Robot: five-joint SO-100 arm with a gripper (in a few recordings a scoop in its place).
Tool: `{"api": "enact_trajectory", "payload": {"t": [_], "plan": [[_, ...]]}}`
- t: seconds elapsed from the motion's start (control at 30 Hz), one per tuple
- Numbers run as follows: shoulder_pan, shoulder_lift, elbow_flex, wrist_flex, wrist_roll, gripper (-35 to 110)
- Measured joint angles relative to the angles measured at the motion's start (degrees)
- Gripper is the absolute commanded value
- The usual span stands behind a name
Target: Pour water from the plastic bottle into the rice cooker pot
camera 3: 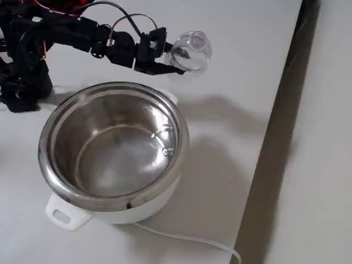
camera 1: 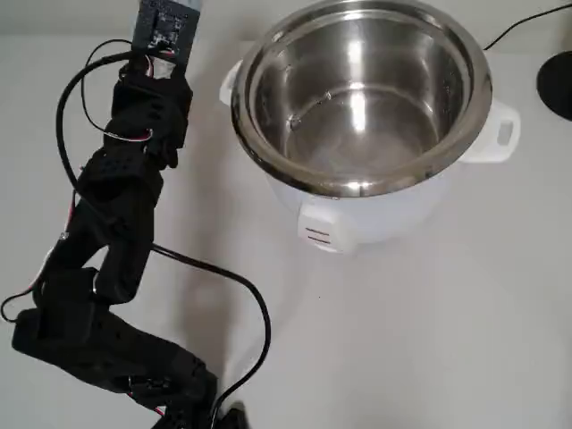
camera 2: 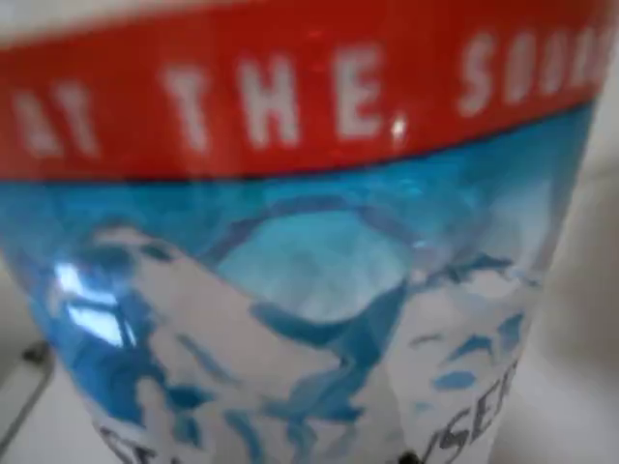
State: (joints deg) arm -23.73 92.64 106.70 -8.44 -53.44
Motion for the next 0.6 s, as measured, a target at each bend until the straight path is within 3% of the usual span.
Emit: {"api": "enact_trajectory", "payload": {"t": [0.6], "plan": [[0.0,5.6,-3.4,-0.2,-2.3,6]]}}
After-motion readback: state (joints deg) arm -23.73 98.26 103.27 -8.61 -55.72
